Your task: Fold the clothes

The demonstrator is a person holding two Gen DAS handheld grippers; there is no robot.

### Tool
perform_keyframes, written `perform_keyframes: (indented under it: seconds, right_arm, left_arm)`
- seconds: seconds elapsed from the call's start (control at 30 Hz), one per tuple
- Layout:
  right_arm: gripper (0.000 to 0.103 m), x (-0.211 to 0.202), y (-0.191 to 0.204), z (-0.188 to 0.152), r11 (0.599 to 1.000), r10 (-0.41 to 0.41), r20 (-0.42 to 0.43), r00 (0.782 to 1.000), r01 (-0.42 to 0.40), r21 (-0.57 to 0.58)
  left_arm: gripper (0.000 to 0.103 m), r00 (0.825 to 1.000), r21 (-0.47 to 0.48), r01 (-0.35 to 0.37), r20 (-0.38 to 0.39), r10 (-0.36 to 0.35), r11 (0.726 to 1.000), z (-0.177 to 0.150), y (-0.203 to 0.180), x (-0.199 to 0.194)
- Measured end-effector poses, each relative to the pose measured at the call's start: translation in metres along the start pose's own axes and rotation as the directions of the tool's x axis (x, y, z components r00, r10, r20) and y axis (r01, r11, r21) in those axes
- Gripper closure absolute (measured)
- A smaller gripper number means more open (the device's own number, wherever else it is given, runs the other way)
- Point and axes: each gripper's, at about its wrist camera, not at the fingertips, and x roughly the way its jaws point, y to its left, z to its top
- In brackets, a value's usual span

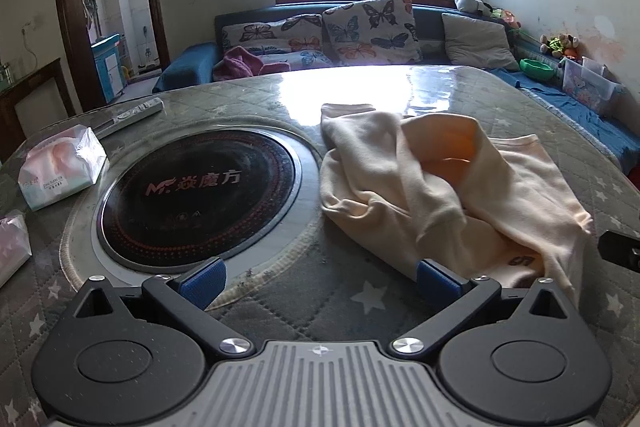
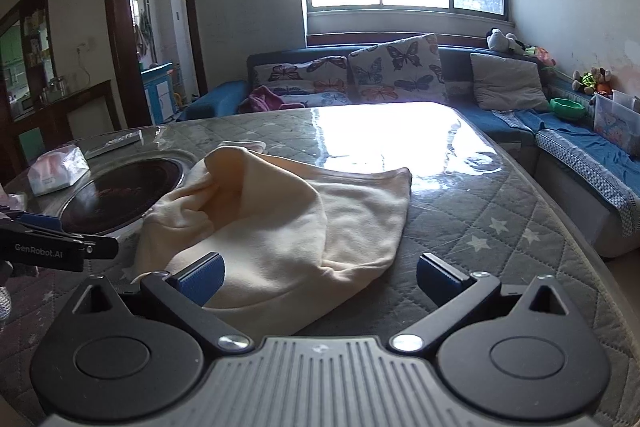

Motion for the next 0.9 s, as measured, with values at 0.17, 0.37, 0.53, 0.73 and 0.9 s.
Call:
perform_keyframes:
  seconds: [0.17, 0.37, 0.53, 0.73, 0.9]
  right_arm:
    - [0.0, -0.002, 0.006, -0.001, 1.0, 0.0, 0.005, 1.0, 0.0, 0.002]
    - [0.0, -0.002, 0.018, -0.006, 1.0, -0.004, 0.005, 1.0, 0.004, -0.008]
    - [0.0, -0.005, 0.032, -0.007, 1.0, -0.004, 0.003, 1.0, 0.004, -0.023]
    - [0.0, -0.005, 0.043, -0.009, 1.0, -0.009, -0.011, 1.0, 0.009, -0.026]
    - [0.0, -0.01, 0.052, -0.012, 0.999, -0.006, -0.024, 1.0, 0.005, -0.04]
  left_arm:
    - [0.0, 1.0, 0.009, -0.01, -0.001, 0.01, 1.0, -0.002, -0.003, -0.003]
    - [0.0, 1.0, 0.023, -0.017, 0.005, 0.017, 1.0, -0.005, -0.006, -0.009]
    - [0.0, 1.0, 0.02, -0.005, 0.007, 0.005, 1.0, -0.006, -0.006, -0.014]
    - [0.0, 1.0, 0.013, 0.003, -0.001, -0.003, 1.0, -0.007, -0.007, -0.016]
    - [0.0, 1.0, 0.021, 0.012, 0.003, -0.012, 1.0, -0.007, -0.01, -0.019]
